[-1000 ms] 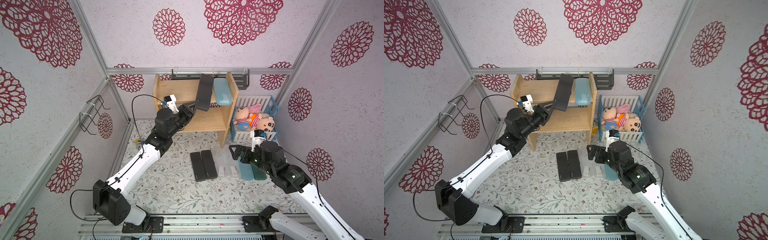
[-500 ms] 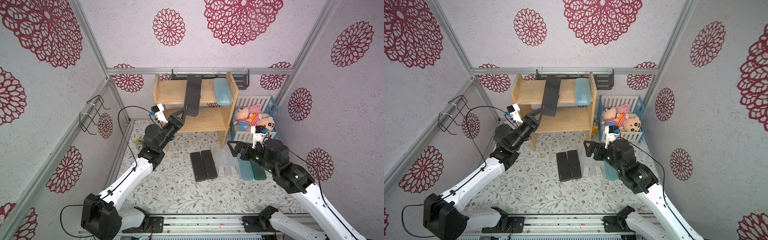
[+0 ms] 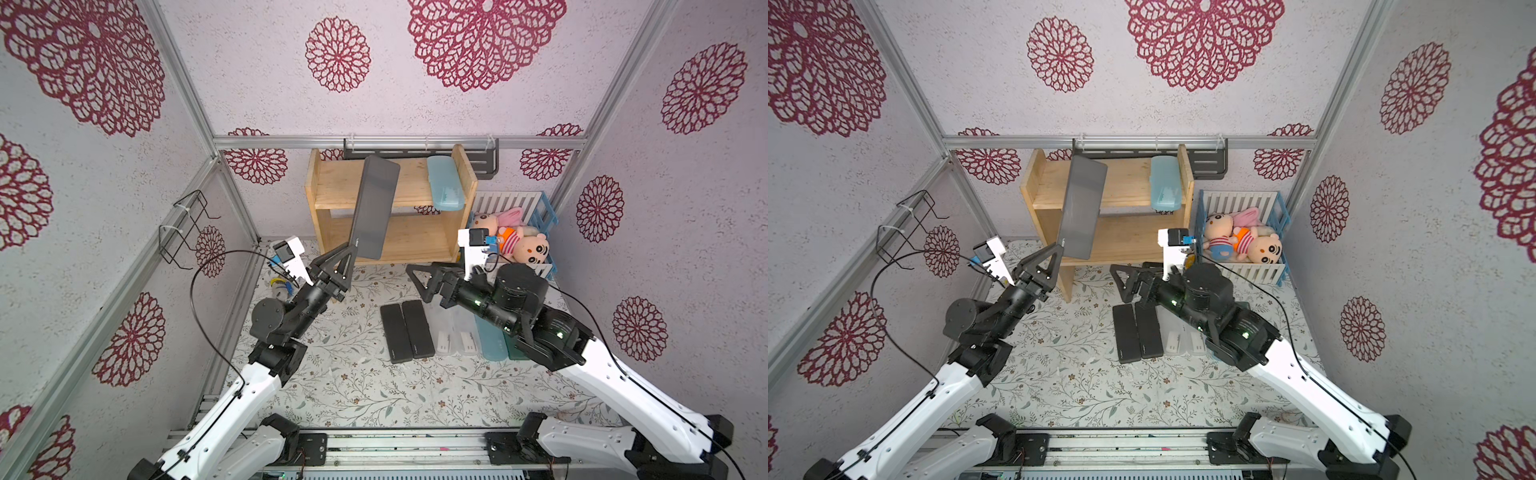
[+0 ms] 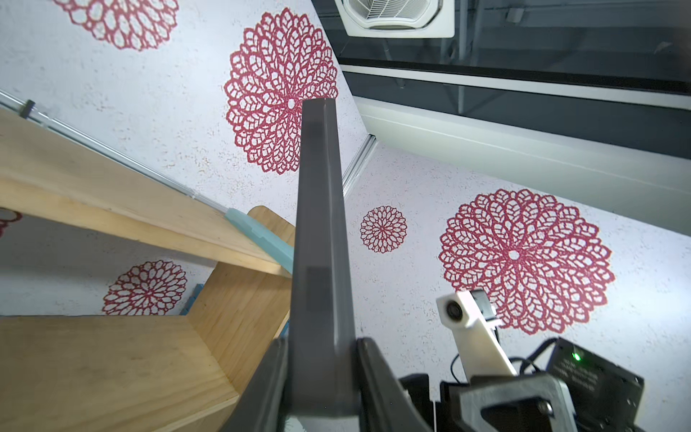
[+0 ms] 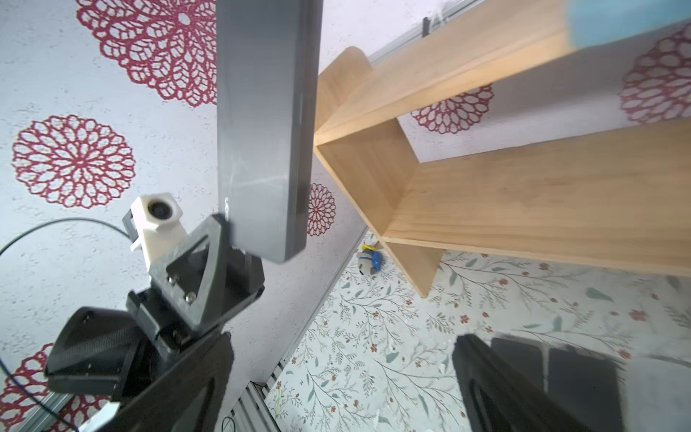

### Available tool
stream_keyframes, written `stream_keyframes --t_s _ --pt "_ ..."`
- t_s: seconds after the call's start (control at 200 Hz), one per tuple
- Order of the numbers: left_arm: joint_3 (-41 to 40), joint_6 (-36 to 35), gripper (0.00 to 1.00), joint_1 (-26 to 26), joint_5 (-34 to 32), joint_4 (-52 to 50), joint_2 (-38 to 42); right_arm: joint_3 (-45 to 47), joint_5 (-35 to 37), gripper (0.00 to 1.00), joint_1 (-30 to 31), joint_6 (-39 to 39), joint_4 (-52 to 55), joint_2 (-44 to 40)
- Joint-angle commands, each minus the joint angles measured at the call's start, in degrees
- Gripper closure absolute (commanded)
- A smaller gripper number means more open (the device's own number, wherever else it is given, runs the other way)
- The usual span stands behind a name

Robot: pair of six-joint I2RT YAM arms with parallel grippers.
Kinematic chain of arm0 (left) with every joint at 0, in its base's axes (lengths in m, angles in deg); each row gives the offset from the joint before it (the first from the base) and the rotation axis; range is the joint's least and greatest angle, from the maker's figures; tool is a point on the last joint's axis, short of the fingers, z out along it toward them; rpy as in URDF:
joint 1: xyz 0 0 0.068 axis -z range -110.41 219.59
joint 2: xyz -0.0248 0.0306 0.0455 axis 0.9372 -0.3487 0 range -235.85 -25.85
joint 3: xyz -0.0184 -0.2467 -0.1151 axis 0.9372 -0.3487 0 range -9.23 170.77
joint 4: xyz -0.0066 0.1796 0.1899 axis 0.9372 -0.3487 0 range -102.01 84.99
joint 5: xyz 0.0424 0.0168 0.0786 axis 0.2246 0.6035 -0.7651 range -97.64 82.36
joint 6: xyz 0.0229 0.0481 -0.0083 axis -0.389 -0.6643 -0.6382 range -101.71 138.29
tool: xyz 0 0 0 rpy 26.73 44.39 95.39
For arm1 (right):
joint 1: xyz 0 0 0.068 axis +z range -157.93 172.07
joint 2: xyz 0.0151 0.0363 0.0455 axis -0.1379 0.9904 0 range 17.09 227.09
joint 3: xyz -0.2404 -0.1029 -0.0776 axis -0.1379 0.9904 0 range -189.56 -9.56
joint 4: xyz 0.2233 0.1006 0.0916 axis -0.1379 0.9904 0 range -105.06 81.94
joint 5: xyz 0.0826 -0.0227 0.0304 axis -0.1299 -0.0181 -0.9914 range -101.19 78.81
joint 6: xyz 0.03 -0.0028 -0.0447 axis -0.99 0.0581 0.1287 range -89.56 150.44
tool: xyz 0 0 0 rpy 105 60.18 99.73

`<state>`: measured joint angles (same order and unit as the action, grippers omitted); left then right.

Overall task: Remove the pencil cases from the shelf
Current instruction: Pick up the pencil case from the shelf.

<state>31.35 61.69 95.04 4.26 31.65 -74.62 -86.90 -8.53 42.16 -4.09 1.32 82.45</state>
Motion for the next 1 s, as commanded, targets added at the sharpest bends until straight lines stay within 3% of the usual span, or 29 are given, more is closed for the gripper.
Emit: stream_keyframes --t_s 0.0,0.225,0.525,0.77,0.866,0.996 --pt "-5.38 -10.10 1.00 0.39 -2.67 -2.77 8.52 -3.23 2.00 0.01 2.44 0.56 -8.94 2.33" --pt "-11.22 -16.85 1.00 0.64 -7.18 -14.27 23.29 -9.60 3.06 0.01 7.54 1.05 -13.17 11.73" --pt "-16.42 -15.96 1.00 0.68 -8.64 -21.71 34.71 -22.90 4.63 0.01 11.20 1.48 -7.60 24.51" --pt "-15.69 -17.29 1.00 0.71 -9.78 -28.66 40.28 -30.11 4.47 0.02 11.71 0.82 -2.48 31.38" --pt "-15.55 -17.47 1.00 0.66 -10.10 -30.11 41.40 -30.41 4.46 0.07 11.79 0.38 -2.24 32.27" --pt "-15.20 -17.78 1.00 0.62 -11.07 -32.49 42.22 -30.06 5.45 0.27 11.88 0.13 -1.70 32.37"
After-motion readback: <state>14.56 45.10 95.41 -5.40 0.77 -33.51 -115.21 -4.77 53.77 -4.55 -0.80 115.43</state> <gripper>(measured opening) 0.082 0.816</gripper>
